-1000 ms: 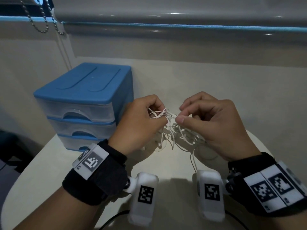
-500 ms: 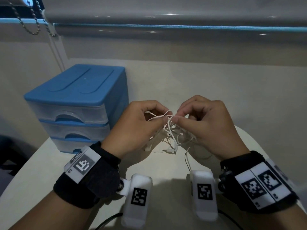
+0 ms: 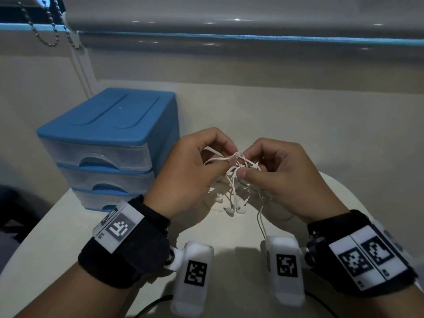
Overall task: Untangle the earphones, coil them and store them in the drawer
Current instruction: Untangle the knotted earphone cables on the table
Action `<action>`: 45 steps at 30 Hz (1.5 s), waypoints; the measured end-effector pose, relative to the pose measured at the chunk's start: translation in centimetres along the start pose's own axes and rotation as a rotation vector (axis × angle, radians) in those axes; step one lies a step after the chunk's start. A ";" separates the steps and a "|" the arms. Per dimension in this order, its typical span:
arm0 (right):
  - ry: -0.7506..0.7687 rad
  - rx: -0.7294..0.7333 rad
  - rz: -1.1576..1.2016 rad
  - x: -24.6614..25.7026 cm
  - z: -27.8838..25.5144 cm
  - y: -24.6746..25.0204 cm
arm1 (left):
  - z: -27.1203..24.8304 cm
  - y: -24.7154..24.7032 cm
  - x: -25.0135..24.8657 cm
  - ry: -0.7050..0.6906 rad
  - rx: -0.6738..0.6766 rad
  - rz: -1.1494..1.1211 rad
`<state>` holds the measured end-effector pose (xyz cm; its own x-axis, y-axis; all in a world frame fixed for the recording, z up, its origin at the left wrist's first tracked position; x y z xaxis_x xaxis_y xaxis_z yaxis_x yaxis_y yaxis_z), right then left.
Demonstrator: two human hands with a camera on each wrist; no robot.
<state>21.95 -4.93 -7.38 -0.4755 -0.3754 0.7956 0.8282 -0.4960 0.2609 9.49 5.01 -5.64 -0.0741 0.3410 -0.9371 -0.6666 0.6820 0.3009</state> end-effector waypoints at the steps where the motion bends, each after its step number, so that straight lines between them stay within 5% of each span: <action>1: 0.002 -0.003 -0.012 0.0 0.0 0.1 | 0.0 0.0 0.0 -0.006 -0.001 0.000; 9: -0.003 -0.143 0.143 1.0 -0.1 0.7 | 0.0 0.4 -0.1 -0.035 -0.019 -0.016; 18: -0.068 -0.064 0.152 0.1 -0.4 -0.4 | -0.1 -0.2 -0.4 -0.064 0.031 0.014; 24: -0.063 -0.285 -0.035 -0.1 0.0 2.4 | -0.2 -2.1 1.3 0.065 0.249 0.112; 29: -0.090 -0.493 0.155 -0.2 -0.4 3.1 | 0.2 -1.7 1.7 0.076 0.221 0.081; 39: -0.040 -0.517 0.174 0.0 -0.2 3.9 | -0.1 -1.6 1.3 0.039 0.203 0.222; 45: -0.063 -0.361 0.349 0.1 0.3 1.8 | 0.1 -1.3 1.0 0.032 0.164 0.219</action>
<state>23.51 -5.63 -6.67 -0.1610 -0.5249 0.8358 0.7740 -0.5926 -0.2230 10.32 4.53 -6.99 -0.2288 0.4732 -0.8508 -0.5032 0.6906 0.5194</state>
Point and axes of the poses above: each hand's wrist, its own z-axis towards the middle knuckle, its own y-axis out of the back of the hand, x = y × z, the point moved 7 cm from there along z, towards the middle knuckle, and after that the axes turned 14 degrees about y, right-handed, at the moved point
